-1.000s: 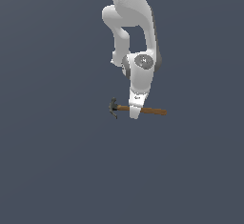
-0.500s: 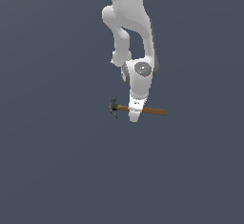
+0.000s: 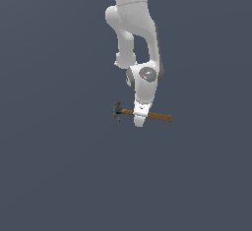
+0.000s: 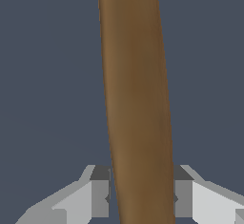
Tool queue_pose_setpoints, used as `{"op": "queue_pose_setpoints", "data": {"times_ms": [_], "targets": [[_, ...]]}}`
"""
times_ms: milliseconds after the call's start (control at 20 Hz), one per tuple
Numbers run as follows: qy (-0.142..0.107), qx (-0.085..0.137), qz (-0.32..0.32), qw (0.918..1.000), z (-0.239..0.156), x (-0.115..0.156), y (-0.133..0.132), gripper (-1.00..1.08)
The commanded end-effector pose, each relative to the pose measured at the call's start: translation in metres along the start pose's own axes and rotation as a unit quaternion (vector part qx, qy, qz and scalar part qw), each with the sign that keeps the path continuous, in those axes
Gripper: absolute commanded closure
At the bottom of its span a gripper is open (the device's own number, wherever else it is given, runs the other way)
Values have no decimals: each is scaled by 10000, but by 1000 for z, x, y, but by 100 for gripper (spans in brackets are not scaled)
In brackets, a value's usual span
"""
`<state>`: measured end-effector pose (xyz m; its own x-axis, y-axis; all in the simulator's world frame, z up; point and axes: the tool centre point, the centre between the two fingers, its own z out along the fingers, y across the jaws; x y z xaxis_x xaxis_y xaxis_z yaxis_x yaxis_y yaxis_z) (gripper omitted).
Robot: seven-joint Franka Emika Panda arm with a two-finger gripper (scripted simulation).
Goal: Pick up the object and move it to a goal position.
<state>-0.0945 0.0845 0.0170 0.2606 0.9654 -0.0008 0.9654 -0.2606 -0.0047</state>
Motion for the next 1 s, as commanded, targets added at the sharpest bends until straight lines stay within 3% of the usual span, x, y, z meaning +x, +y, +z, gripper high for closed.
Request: {"op": "queue_pose_setpoints", "data": {"times_ms": [0, 500, 950], "targets": [[2, -22, 44, 10000, 1, -4, 4, 108], [6, -9, -8, 10000, -5, -1, 2, 108], [3, -10, -6, 10000, -46, -25, 14, 108]]}}
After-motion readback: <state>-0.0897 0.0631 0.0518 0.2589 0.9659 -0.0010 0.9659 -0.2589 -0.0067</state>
